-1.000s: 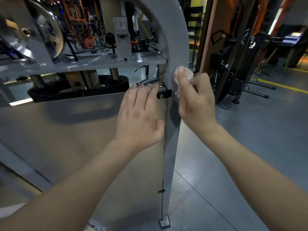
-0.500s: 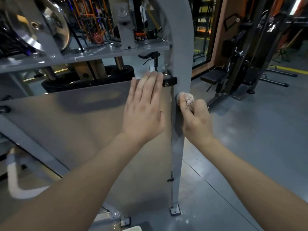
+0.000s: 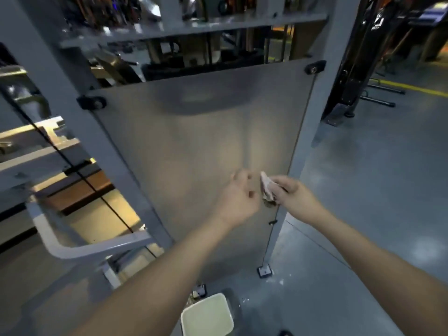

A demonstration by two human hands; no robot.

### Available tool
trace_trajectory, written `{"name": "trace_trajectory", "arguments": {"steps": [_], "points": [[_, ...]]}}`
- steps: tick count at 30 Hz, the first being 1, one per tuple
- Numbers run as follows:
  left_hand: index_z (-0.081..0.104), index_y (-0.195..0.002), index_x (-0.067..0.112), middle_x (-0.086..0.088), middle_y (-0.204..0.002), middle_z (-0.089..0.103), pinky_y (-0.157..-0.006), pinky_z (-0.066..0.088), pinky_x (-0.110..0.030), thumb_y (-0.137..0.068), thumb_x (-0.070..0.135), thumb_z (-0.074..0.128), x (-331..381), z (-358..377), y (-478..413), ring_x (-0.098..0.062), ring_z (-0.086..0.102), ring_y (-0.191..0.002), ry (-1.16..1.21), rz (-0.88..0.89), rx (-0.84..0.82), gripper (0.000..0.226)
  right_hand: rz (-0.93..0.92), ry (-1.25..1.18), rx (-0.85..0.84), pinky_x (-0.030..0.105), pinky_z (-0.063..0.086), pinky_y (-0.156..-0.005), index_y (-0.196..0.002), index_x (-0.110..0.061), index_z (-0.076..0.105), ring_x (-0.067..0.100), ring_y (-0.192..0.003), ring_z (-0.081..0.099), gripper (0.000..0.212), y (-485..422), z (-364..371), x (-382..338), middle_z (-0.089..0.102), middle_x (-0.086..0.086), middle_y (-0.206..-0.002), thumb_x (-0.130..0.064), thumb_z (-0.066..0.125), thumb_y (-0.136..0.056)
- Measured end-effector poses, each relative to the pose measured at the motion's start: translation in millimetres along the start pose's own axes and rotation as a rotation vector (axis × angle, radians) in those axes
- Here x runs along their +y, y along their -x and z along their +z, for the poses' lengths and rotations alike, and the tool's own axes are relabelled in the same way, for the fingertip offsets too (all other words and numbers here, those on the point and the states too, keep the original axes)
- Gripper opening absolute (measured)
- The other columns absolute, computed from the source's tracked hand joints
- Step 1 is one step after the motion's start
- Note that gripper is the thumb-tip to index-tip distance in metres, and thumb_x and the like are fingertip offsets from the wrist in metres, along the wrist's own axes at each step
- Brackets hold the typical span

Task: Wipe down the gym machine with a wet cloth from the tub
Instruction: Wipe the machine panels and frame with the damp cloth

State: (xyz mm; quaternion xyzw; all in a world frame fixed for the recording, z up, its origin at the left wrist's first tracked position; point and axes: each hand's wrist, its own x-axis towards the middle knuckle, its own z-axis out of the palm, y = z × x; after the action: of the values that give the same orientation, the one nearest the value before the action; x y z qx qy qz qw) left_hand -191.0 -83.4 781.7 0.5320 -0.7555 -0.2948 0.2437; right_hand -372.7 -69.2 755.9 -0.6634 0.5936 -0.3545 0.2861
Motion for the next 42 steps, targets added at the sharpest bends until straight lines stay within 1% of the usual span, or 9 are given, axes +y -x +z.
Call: {"name": "trace_trajectory", "arguments": {"steps": [3, 9, 13, 17, 20, 26, 31, 38, 42], "points": [[0.051, -0.140, 0.017, 0.000, -0.133, 0.062, -0.096, 0.045, -0.026, -0.094, 0.025, 0.064, -52.1, -22.7, 26.4, -0.017, 0.062, -0.112, 0.288, -0.198, -0.131, 0.048, 0.100, -0.158, -0.081, 0.020, 0.046, -0.069, -0.099, -0.013, 0.062, 0.003, -0.069, 0.060, 0.006, 15.4, 45.9, -40.7, 0.071, -0.010, -0.077, -0.016, 0.060, -0.103], [0.068, -0.107, 0.015, -0.003, -0.101, 0.074, -0.090, 0.053, -0.041, -0.065, 0.049, 0.066, -144.9, -64.0, 82.9, -0.016, 0.067, -0.092, 0.538, -0.238, -0.242, 0.054, 0.231, -0.203, -0.026, 0.019, 0.045, -0.062, -0.084, -0.017, 0.063, 0.004, -0.058, 0.057, 0.016, 44.8, 143.4, -85.5, 0.068, -0.011, -0.064, -0.009, 0.065, -0.098], [0.060, -0.082, 0.008, -0.005, -0.078, 0.056, -0.069, 0.044, -0.027, -0.083, 0.023, 0.082, -174.3, -87.6, 116.3, -0.017, 0.052, -0.074, 0.689, -0.319, -0.183, 0.027, 0.332, -0.228, 0.073, 0.033, 0.049, -0.077, -0.075, -0.018, 0.069, 0.009, -0.069, 0.059, 0.024, 63.9, 167.4, -89.4, 0.069, -0.007, -0.070, -0.020, 0.063, -0.098], [0.062, -0.084, 0.014, 0.003, -0.073, 0.062, -0.067, 0.043, -0.026, -0.089, 0.027, 0.079, -193.0, -104.1, 146.2, -0.014, 0.055, -0.070, 0.660, -0.333, -0.188, 0.022, 0.387, -0.224, 0.041, 0.036, 0.039, -0.075, -0.069, -0.014, 0.053, 0.016, -0.071, 0.050, 0.046, 76.1, 184.5, -96.2, 0.055, 0.000, -0.070, -0.056, 0.052, -0.088], [0.053, -0.086, 0.016, 0.000, -0.071, 0.059, -0.060, 0.040, -0.029, -0.090, 0.015, 0.075, -198.5, -101.6, 168.7, -0.017, 0.051, -0.062, 0.697, -0.369, -0.190, 0.022, 0.405, -0.235, -0.020, 0.036, 0.037, -0.070, -0.065, -0.023, 0.046, 0.018, -0.065, 0.048, 0.042, 90.9, 205.9, -106.0, 0.054, 0.001, -0.065, -0.049, 0.047, -0.098], [0.058, -0.130, 0.025, 0.000, -0.112, 0.067, -0.064, 0.049, -0.029, -0.087, 0.017, 0.080, -214.6, -94.1, 198.3, -0.014, 0.062, -0.073, 0.574, -0.518, -0.230, 0.049, 0.399, -0.295, -0.152, 0.033, 0.031, -0.064, -0.073, -0.021, 0.044, 0.013, -0.061, 0.038, 0.039, 119.1, 246.5, -91.9, 0.041, -0.002, -0.064, -0.036, 0.044, -0.109], [0.067, -0.100, 0.008, -0.008, -0.074, 0.068, -0.048, 0.041, -0.023, -0.097, 0.028, 0.070, -232.4, -99.3, 217.9, -0.016, 0.055, -0.054, 0.501, -0.509, -0.317, 0.020, 0.416, -0.403, -0.214, 0.033, 0.034, -0.070, -0.076, -0.021, 0.050, 0.011, -0.068, 0.042, 0.036, 146.8, 278.7, -85.1, 0.046, -0.007, -0.069, -0.037, 0.049, -0.108], [0.064, -0.084, 0.020, 0.003, -0.064, 0.054, -0.053, 0.031, -0.026, -0.081, 0.030, 0.057, -279.0, -115.1, 206.0, -0.015, 0.046, -0.058, 0.509, -0.513, -0.478, 0.013, 0.481, -0.362, -0.165, 0.036, 0.039, -0.077, -0.075, -0.026, 0.063, 0.014, -0.075, 0.049, 0.024, 150.5, 309.5, -90.6, 0.056, -0.005, -0.075, -0.040, 0.058, -0.093], [0.072, -0.103, 0.018, 0.006, -0.081, 0.067, -0.054, 0.041, -0.015, -0.096, 0.027, 0.064, -329.9, -117.9, 192.7, 0.000, 0.057, -0.064, 0.353, -0.368, -0.649, 0.014, 0.577, -0.460, -0.044, 0.030, 0.050, -0.084, -0.090, -0.014, 0.066, 0.008, -0.082, 0.062, 0.019, 149.8, 337.7, -82.9, 0.069, -0.007, -0.086, -0.018, 0.055, -0.104]]}}
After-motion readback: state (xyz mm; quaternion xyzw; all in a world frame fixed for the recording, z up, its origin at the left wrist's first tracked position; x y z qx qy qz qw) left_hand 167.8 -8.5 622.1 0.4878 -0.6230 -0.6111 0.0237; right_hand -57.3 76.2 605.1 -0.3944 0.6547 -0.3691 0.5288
